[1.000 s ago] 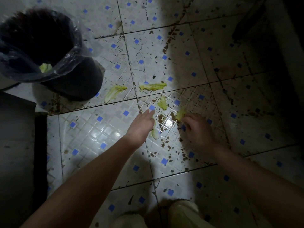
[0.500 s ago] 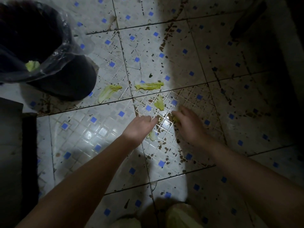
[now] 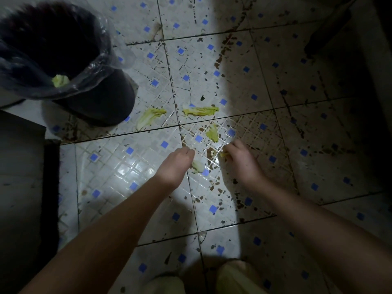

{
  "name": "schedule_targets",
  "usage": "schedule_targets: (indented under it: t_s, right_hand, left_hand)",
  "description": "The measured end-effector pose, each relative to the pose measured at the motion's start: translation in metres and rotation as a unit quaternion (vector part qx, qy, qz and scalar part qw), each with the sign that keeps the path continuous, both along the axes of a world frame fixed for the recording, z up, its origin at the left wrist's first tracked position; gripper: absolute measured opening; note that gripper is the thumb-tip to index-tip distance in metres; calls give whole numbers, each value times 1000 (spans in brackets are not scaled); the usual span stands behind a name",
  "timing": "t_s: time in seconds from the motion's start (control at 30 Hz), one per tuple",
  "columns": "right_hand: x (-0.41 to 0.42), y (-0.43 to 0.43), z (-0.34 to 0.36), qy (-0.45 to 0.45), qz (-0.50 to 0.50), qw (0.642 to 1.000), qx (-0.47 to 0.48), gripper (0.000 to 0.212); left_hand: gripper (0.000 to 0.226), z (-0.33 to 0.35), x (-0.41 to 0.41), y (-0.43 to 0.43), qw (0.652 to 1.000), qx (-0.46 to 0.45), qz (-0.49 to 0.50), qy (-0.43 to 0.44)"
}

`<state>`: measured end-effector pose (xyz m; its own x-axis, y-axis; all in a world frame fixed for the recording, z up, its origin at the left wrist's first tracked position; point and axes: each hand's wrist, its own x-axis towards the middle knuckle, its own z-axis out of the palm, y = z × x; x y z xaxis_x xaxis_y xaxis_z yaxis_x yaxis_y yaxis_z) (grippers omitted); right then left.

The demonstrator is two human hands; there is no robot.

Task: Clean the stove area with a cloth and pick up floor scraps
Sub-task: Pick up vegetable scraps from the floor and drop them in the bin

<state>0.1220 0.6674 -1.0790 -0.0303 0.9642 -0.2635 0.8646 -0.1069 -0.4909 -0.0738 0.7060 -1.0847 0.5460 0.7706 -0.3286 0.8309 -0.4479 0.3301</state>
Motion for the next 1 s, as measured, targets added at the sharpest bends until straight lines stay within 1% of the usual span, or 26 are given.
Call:
schedule_targets:
  t_s: [0.07,0.17,0.3,0.37,0.43,0.47,0.53,0.67,0.8,1.0]
  right_hand:
    - [-8,5,-2,11,9,1000,10,17]
    - [-20,10,-4,12,21,1000,11,17]
    - [-25,12,-9,-42,71,997,9,19]
    - [-26,11,-11,-57,70,996,17,16]
    - [-29,11,-14,-65,59,996,15,9]
    - [-31,11,-15,-69,54,996,10,9]
    - [-34,13,-16,-69,51,996,-4,18]
    - [-38,16,-15,-72,82,994,-31,35]
    - [-36,13,-14,-70,84,993,-37,37]
    - [-36,15,-13,-37,59,997,-40,38]
  left_hand:
    - [21,3,-8,3,1000,10,22,-2]
    - [23,8,-22,6,999,11,47,-3]
    - [22,13,-36,5,996,11,84,-11]
    - [21,13,-41,4,995,8,95,-14]
    - [20,12,-45,5,994,8,104,-13]
    - [19,12,-46,5,994,8,111,-11]
    - [17,11,-48,5,992,5,123,-9]
    - [14,11,-49,6,991,2,135,-3]
    - [14,13,-49,7,991,-1,137,2]
    - [14,15,-45,8,990,-7,140,0]
